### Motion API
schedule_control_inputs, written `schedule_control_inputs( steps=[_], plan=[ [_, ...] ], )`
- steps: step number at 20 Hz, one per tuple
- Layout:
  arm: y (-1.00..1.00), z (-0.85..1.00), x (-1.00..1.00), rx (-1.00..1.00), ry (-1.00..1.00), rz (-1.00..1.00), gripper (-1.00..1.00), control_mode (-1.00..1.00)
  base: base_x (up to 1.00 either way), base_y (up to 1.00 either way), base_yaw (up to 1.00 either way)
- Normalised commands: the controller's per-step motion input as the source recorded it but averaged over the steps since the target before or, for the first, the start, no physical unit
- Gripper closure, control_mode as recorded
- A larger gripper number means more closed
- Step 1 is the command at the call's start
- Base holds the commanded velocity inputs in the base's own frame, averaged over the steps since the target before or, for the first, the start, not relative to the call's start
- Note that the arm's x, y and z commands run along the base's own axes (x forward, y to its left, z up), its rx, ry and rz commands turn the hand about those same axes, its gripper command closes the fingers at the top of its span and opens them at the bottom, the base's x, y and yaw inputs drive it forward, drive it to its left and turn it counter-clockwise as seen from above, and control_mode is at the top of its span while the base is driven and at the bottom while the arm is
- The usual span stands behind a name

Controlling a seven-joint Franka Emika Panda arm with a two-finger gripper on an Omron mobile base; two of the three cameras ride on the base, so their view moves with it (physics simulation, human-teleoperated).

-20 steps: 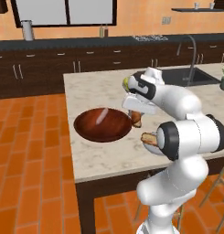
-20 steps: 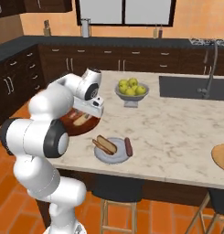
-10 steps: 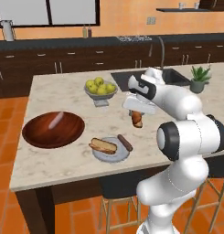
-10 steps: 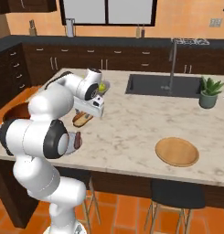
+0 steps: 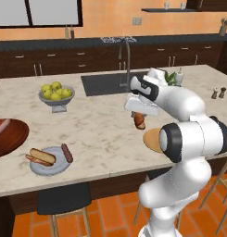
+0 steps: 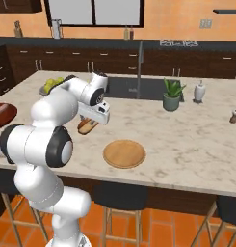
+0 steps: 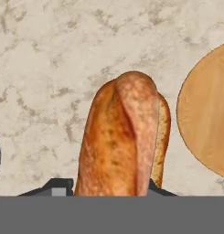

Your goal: Place one bun and one sausage from the bowl on each plate.

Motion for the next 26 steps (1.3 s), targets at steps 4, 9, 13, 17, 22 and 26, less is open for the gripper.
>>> schedule_control_inputs(
  steps=[4, 9, 13, 17, 22, 26],
  plan=[
    [-0.18, 0.0, 0.0, 0.0, 0.02, 0.0, 1.0, -1.0, 0.0, -0.59, 0.0],
    [-0.5, -0.61, 0.25, -0.01, 0.12, 0.0, 1.0, -1.0, 0.0, 0.0, 0.0],
    [-0.55, -0.95, 0.25, 0.0, 0.1, 0.0, 1.0, -1.0, 0.0, 0.0, 0.0],
    [-0.64, -0.61, 0.0, 0.0, 0.08, 0.0, 1.0, -1.0, 0.0, 0.0, 0.0],
    [-0.32, -0.71, 0.0, 0.0, 0.04, 0.0, 1.0, -1.0, 0.0, 0.0, 0.0],
    [-0.29, -0.56, -0.01, 0.0, 0.0, 0.0, 1.0, -1.0, 0.0, 0.0, 0.0]
  ],
)
